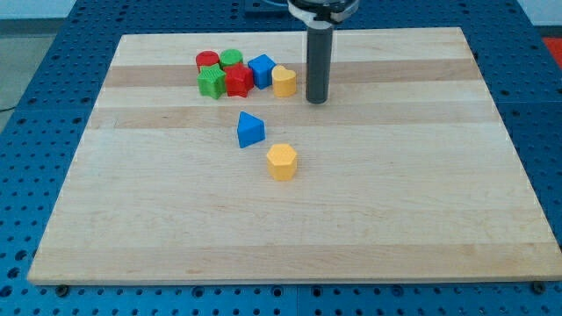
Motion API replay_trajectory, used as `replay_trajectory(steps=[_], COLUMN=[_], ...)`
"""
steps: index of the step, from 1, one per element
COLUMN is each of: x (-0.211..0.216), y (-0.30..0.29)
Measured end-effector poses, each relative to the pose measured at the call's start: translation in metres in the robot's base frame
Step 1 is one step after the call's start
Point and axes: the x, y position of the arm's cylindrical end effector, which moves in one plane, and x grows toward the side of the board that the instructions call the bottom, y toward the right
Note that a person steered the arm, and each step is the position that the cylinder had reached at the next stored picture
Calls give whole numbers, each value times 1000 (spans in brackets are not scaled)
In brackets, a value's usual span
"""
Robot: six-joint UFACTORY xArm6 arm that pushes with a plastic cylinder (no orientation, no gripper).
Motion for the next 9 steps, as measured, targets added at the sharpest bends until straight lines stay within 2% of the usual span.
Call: replay_trajectory(steps=[3,4,5,6,7,8,9], x=[-12,-8,40,106,136,130,138], y=[-54,-32,12,7,-48,-104,-135])
